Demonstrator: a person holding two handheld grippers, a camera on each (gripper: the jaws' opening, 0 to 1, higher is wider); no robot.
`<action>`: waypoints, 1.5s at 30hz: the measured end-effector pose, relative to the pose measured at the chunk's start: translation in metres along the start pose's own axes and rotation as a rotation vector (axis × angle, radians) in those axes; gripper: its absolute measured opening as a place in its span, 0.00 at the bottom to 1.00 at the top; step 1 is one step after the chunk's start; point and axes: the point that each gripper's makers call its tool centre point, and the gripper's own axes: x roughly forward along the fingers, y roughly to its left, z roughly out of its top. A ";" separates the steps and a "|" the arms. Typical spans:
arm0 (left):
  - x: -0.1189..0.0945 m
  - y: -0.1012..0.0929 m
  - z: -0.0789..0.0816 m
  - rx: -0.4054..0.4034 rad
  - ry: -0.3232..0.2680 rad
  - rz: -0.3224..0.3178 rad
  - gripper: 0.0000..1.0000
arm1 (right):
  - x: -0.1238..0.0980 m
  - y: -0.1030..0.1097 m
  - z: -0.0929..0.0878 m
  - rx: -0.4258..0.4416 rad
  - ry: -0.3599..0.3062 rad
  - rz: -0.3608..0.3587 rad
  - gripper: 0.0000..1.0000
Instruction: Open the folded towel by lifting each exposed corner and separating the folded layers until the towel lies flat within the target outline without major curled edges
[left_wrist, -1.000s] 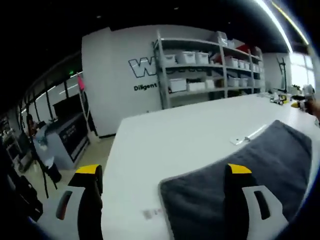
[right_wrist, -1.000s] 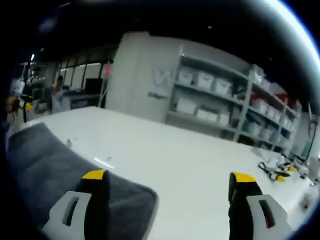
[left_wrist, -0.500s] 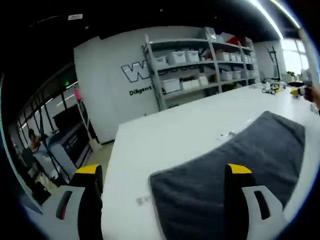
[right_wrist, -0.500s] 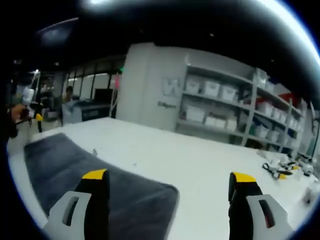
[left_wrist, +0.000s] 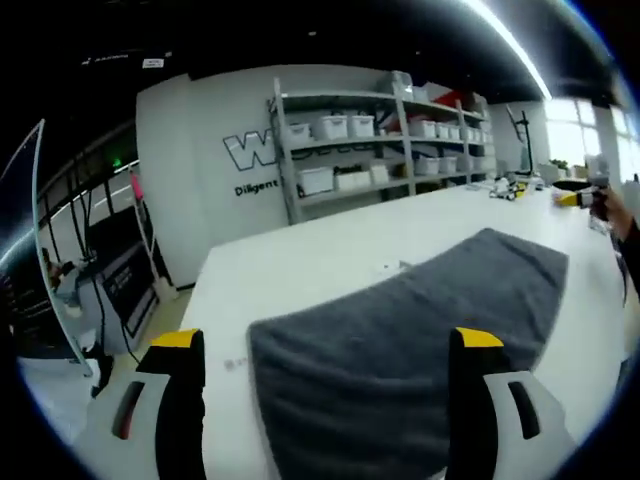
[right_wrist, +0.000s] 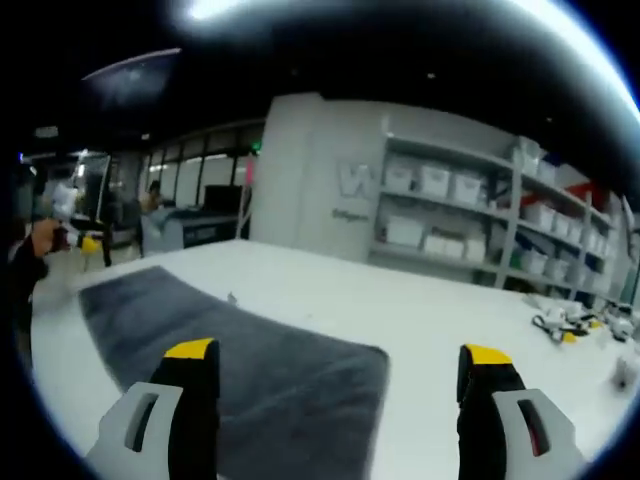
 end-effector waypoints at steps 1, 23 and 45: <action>-0.001 -0.002 -0.002 -0.004 -0.001 -0.003 1.00 | -0.002 0.001 0.000 0.004 -0.006 -0.002 1.00; -0.092 -0.065 -0.021 -0.042 -0.101 -0.004 1.00 | -0.086 0.039 -0.050 0.076 -0.018 0.005 1.00; -0.124 -0.084 -0.016 -0.080 -0.192 -0.029 1.00 | -0.109 0.037 -0.061 0.082 -0.004 -0.009 1.00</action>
